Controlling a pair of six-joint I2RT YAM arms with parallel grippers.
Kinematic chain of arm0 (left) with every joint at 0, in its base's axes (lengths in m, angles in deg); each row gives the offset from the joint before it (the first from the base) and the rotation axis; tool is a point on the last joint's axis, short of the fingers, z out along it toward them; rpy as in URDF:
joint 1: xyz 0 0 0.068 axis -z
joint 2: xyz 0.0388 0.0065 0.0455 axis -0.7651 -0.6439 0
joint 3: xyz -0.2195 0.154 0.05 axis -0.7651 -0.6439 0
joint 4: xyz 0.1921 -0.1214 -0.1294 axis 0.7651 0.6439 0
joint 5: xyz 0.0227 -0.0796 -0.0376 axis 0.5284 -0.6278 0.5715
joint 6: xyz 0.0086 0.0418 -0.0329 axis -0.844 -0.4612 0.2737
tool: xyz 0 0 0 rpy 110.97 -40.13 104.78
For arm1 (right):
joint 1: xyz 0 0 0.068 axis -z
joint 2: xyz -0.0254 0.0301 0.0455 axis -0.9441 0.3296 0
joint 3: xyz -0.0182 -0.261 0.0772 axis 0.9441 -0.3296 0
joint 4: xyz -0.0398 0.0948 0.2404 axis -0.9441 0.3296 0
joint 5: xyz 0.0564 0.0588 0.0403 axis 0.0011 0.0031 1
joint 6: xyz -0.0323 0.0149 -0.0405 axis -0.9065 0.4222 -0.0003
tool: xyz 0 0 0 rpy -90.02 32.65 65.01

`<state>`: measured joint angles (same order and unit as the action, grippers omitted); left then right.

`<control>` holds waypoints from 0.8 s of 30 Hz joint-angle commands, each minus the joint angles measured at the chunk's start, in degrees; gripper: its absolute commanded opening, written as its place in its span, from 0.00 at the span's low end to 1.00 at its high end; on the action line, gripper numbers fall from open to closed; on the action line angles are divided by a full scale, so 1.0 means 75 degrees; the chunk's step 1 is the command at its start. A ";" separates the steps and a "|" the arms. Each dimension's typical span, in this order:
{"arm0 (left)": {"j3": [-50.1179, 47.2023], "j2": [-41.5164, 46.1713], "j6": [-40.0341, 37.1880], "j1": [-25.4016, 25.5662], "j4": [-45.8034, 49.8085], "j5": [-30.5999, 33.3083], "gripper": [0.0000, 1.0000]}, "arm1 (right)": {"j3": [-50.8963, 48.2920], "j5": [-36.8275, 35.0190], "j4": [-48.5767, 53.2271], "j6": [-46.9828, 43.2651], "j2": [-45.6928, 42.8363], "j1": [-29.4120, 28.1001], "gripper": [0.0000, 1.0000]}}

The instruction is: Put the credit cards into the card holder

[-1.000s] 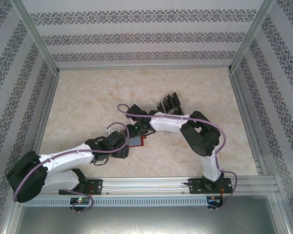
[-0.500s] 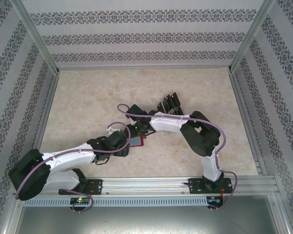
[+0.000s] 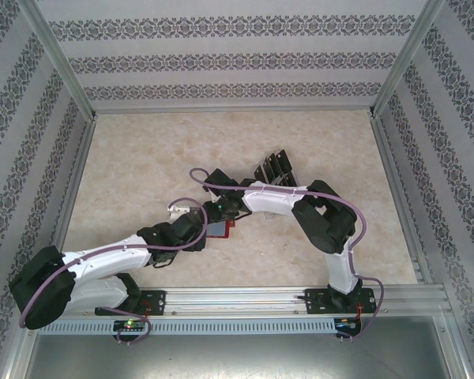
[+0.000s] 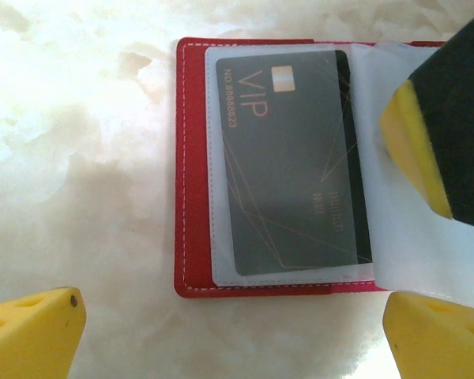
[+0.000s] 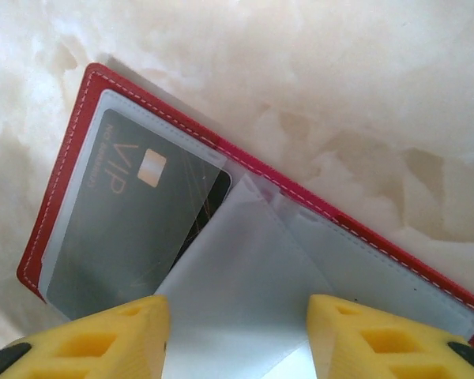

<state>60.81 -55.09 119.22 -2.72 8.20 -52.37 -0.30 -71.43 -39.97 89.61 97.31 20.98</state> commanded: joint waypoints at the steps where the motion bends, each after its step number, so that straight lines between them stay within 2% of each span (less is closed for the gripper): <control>1: -0.0100 0.0115 0.0165 0.0081 -0.0158 0.0240 0.97 | -0.0182 -0.0298 -0.0031 0.0277 -0.0818 0.0024 0.56; 6: -0.0129 0.0128 0.0230 0.0082 -0.0156 0.0291 0.97 | -0.0588 -0.0197 -0.0371 0.0785 -0.1701 0.0244 0.59; 10: -0.0125 0.0157 0.0342 0.0082 -0.0116 0.0440 0.97 | -0.0855 0.0052 -0.0569 0.1107 -0.1918 0.0260 0.59; 18: -0.0076 0.0255 0.0276 0.0082 -0.0163 0.0374 0.97 | -0.1259 0.0233 -0.0920 0.1411 -0.1532 0.0251 0.59; 24: -0.0063 0.0358 0.0212 0.0082 -0.0072 0.0349 0.97 | -0.1029 0.0262 -0.0919 0.1293 -0.0978 0.0262 0.58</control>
<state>60.51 -53.17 120.86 -2.72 8.07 -50.71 -9.04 -70.25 -46.01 99.25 88.11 22.90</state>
